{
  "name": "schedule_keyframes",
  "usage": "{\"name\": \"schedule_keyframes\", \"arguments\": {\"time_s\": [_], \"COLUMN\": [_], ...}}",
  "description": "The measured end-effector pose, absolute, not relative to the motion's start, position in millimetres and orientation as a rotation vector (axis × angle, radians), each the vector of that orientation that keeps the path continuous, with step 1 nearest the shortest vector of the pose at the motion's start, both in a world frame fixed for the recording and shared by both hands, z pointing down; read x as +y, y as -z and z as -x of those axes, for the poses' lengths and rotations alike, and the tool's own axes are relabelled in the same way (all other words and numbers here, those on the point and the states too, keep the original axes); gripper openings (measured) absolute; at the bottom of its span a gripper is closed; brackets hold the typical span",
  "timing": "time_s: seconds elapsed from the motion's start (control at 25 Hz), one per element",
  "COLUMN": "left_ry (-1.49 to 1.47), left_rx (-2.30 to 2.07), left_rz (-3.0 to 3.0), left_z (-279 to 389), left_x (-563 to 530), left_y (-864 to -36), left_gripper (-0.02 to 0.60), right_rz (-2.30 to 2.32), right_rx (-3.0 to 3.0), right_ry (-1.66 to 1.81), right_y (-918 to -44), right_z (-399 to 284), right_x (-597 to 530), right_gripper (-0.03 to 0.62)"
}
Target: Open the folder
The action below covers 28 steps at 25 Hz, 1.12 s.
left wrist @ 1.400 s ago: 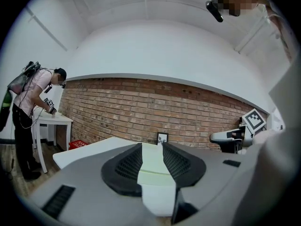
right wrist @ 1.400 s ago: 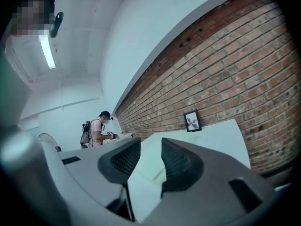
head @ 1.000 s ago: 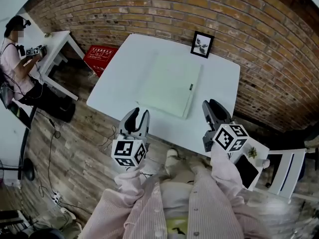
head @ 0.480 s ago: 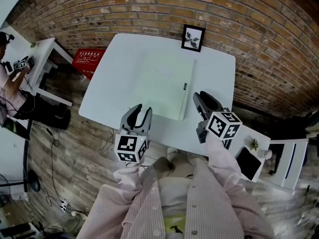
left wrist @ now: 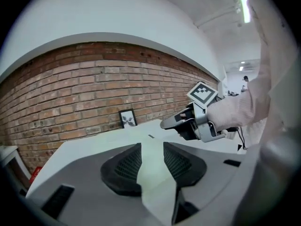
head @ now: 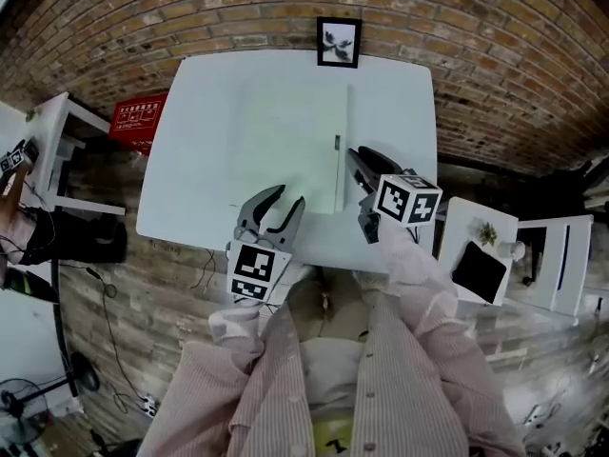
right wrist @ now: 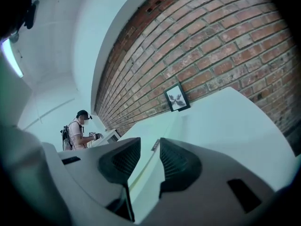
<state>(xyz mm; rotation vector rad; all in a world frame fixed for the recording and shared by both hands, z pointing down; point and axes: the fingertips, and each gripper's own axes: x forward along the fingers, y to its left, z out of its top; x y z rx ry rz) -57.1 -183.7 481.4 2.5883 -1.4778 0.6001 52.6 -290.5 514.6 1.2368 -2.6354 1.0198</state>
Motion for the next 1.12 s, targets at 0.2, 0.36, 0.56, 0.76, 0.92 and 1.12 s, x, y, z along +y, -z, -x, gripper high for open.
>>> {"name": "schedule_keyframes", "arguments": {"time_s": [0.2,0.36,0.56,0.76,0.92,1.12], "left_ry": [-0.815,-0.987,-1.143,-1.303,-1.353,-1.465], "left_rx": [-1.248,-1.101,-0.966,-0.868,-0.875,-0.903], "left_rz": [-2.757,-2.853,-2.925,-2.961,-2.965,-2.98], "left_z": [27,13,1,-5,-6,-4], "left_x": [-176,-171,-165,-161,-163,-165], "left_y": [-497,-507,-521,-539,-546,-549], "left_gripper": [0.156,0.186,0.212,0.222,0.197,0.136], "right_rz": [-1.321,-1.348,-1.368,-1.394,-1.395,-1.4], "right_rx": [-2.574,-2.542,-2.518,-2.489,-2.501,-2.506], "right_ry": [-1.103,-1.146,-1.19,-1.214,-1.246,-1.267], "right_y": [-535,-547,-556,-563,-564,-564], "right_z": [-58,-54,-49,-47,-48,-49], "right_x": [-296,-298,-296,-296,-296,-296], "right_gripper": [0.123,0.123,0.123,0.123,0.123,0.123]}}
